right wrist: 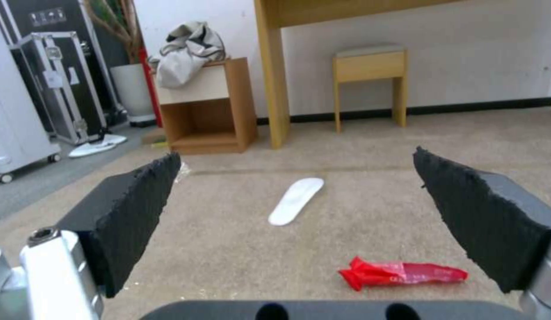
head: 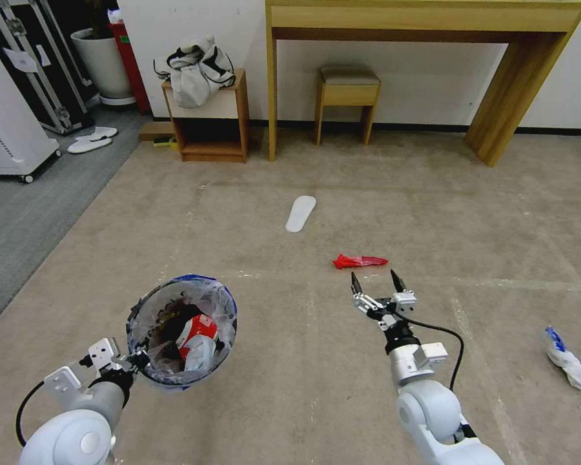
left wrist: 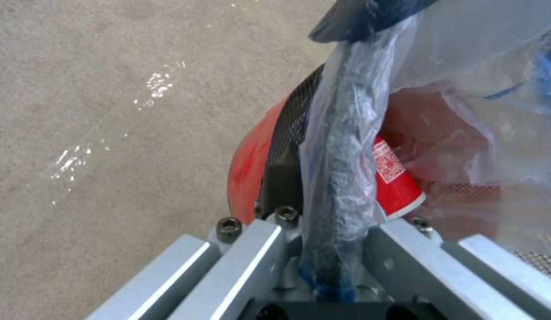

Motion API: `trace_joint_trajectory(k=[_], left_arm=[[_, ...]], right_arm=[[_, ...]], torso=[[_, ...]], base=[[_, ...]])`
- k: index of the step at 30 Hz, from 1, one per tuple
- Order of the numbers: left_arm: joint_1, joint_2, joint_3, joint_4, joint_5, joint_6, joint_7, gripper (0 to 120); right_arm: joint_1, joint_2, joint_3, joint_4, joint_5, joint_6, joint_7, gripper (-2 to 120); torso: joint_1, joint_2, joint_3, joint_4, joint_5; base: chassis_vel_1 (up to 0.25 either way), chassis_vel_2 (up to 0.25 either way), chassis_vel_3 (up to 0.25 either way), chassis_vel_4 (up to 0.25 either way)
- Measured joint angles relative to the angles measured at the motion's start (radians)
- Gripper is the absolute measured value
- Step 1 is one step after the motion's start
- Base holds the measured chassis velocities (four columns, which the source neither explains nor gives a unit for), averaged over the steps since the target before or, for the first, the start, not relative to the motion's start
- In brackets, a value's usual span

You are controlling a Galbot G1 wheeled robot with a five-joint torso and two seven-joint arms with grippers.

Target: Pick up the trash bin and place the garbage on the floor into it.

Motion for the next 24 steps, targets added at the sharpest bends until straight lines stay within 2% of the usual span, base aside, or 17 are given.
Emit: trace_joint_trajectory(k=[12, 24], left_arm=[[-0.011, -0.013, 0.000, 0.019, 0.007, 0.000, 0.003, 0], [-0.013, -0.013, -0.003, 0.018, 0.004, -0.001, 0.003, 0]], right_arm=[[0.041, 0.031, -0.017, -0.042, -0.045, 0.000, -0.010, 100], [0.044, 0.031, -0.006, -0.047, -0.055, 0.001, -0.013, 100]], torso=[[0.000, 0.000, 0.000, 0.0000, 0.0000], [0.000, 0.000, 0.000, 0.0000, 0.0000]], base=[[0.000, 0.000, 0.000, 0.000], [0.000, 0.000, 0.000, 0.000]])
